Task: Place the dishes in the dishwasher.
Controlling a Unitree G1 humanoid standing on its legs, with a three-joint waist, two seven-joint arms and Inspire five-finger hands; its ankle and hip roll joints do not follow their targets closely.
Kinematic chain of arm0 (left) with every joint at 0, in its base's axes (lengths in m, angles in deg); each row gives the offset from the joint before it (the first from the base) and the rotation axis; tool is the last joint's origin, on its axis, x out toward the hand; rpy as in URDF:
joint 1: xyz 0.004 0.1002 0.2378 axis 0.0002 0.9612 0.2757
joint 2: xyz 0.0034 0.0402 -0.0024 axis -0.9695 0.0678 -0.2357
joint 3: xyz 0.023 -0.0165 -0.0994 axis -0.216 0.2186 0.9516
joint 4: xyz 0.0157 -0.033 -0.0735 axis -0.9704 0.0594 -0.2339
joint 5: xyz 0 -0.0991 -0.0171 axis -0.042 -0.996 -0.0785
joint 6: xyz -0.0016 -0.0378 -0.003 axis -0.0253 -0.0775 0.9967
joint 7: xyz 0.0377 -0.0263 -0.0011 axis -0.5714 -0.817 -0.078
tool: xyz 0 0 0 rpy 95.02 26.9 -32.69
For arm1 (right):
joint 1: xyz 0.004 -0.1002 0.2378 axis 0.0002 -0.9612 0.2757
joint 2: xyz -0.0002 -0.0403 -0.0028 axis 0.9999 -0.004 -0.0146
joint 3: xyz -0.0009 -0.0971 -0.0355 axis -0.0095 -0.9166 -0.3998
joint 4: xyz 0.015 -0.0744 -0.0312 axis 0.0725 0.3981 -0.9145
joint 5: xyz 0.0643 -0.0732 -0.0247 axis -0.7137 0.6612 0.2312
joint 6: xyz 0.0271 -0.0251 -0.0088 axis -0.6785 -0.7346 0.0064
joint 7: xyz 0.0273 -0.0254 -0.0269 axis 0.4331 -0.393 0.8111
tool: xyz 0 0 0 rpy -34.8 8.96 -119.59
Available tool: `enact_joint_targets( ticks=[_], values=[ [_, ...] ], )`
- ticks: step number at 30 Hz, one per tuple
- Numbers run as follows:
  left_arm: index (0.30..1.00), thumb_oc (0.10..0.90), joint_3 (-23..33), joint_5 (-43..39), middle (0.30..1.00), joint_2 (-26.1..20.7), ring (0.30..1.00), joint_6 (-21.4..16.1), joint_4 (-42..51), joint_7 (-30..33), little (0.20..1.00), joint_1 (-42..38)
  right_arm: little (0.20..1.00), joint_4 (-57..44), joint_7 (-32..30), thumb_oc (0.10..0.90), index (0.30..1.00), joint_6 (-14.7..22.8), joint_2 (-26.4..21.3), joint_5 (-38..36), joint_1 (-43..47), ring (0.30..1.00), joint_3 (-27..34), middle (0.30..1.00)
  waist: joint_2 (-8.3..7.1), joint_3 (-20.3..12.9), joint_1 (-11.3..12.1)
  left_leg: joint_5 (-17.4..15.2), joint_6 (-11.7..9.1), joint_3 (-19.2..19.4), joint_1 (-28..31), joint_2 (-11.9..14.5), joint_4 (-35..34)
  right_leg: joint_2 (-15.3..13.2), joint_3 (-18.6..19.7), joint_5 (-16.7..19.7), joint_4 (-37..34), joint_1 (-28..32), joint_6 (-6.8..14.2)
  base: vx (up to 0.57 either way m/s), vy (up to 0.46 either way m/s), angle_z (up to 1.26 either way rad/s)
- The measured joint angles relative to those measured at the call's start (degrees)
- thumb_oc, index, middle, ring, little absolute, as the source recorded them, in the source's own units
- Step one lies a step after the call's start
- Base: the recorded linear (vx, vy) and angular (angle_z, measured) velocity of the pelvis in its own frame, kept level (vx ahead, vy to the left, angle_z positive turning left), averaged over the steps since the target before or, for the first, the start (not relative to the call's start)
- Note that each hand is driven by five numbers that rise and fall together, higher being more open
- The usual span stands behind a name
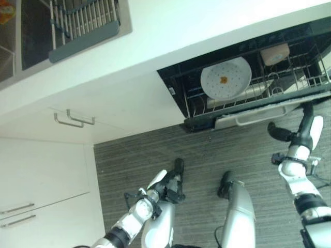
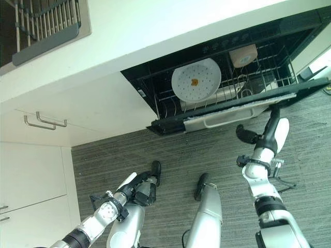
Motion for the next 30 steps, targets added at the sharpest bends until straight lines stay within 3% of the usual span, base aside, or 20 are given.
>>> enact_joint_targets(
  ticks=[9, 11, 30],
  values=[
    [0.900, 0.800, 0.6, 2.2, 0.900, -0.1, 0.900, -2.8, 0.7, 0.3, 0.900, 0.0, 0.900, 0.9, -0.3, 0.800, 0.900, -7.4, -1.2, -0.6, 7.5, 0.900, 0.0, 0.900, 0.02, 0.0, 1.8, 0.0, -0.7, -1.8, -1.8, -0.1, 0.8, -0.2, -1.7, -0.2, 0.4, 0.0, -0.4, 0.01, 0.039, 0.08],
    [0.900, 0.800, 0.6, 2.3, 0.900, -0.2, 0.900, -4.0, 0.9, 0.8, 0.900, 0.0, 0.900, 2.0, -0.3, 0.800, 0.900, -9.7, -2.3, -1.6, 9.3, 0.900, 0.0, 0.900, 0.04, 0.0, 3.1, 0.2, -0.9, -2.3, -1.8, -0.1, 0.5, -0.1, -2.3, -0.2, 0.0, 0.3, -0.5, 0.02, 0.086, 0.09],
    [0.900, 0.800, 1.2, 2.8, 0.900, -1.7, 0.900, -6.8, 1.7, 3.0, 0.900, 2.4, 0.900, 3.0, 1.1, 0.800, 0.900, -14.5, -3.9, -7.1, 13.0, 0.900, -0.5, 0.900, 0.14, -0.1, 4.7, 2.0, -2.3, -5.4, -0.1, 0.0, -3.4, 0.3, -5.7, 0.0, -2.5, 3.0, -0.7, 0.01, 0.019, 0.05]
  ],
)
